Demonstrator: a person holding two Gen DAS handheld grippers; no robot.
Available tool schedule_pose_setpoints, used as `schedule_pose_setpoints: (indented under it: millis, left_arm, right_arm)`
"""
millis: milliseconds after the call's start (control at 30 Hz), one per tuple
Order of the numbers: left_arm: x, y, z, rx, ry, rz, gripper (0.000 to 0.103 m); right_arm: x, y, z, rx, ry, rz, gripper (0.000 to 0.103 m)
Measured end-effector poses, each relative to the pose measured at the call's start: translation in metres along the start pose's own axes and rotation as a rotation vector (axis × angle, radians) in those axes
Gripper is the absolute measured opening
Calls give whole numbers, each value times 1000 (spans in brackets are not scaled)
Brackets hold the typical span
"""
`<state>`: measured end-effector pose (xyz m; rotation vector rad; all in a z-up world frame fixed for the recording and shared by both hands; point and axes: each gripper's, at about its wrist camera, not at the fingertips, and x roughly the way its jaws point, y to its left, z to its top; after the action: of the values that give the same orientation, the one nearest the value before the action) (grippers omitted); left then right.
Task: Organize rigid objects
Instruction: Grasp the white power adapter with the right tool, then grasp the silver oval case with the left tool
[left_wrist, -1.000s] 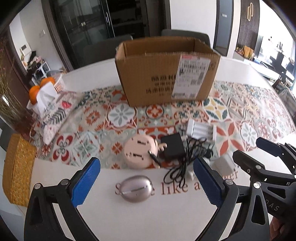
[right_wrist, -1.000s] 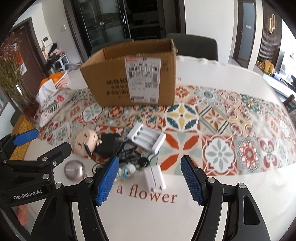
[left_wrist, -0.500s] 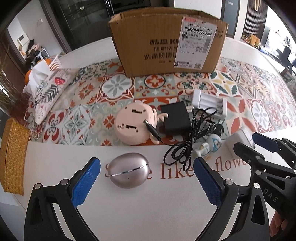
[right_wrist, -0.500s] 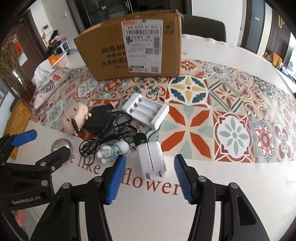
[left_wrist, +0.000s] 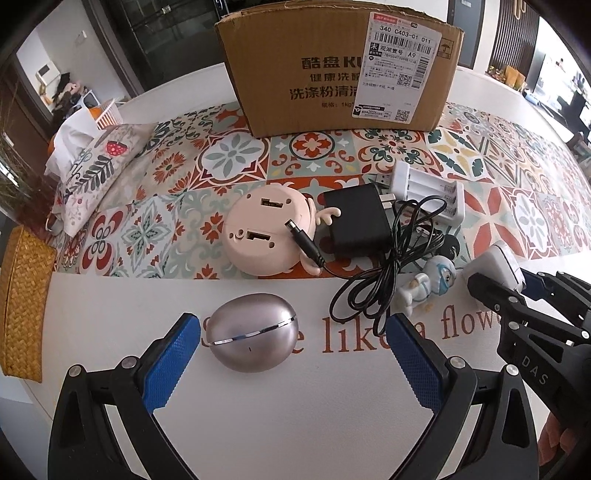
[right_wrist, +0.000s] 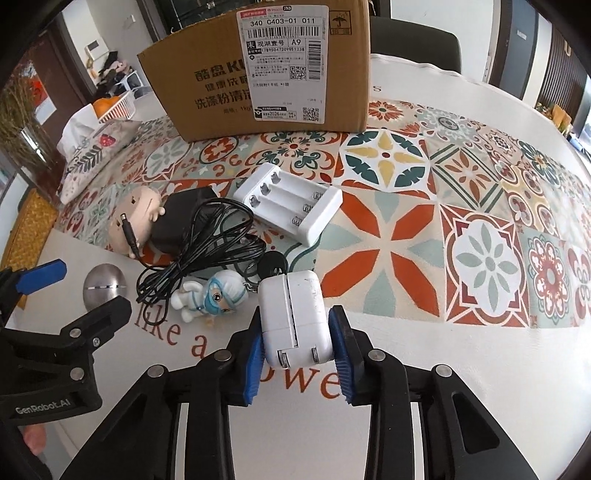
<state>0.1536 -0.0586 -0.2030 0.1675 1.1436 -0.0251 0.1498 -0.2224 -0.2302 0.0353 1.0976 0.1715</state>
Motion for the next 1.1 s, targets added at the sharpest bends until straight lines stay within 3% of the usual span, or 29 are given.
schedule_pose_setpoints:
  millis: [500,833,1100]
  left_arm:
    - [-28,26,-16,-40,-86,-94,102]
    - [-11,40,-28,-47,-108,-81,102]
    - [20,43,-30,-57,-101,-78,89]
  right_arm:
    - [-44,28,-2,-18,-102,-36,31]
    - [-42,52,-14,-24,-82,-1,31]
    - [-19,58,-22,-3,-26,-15,31]
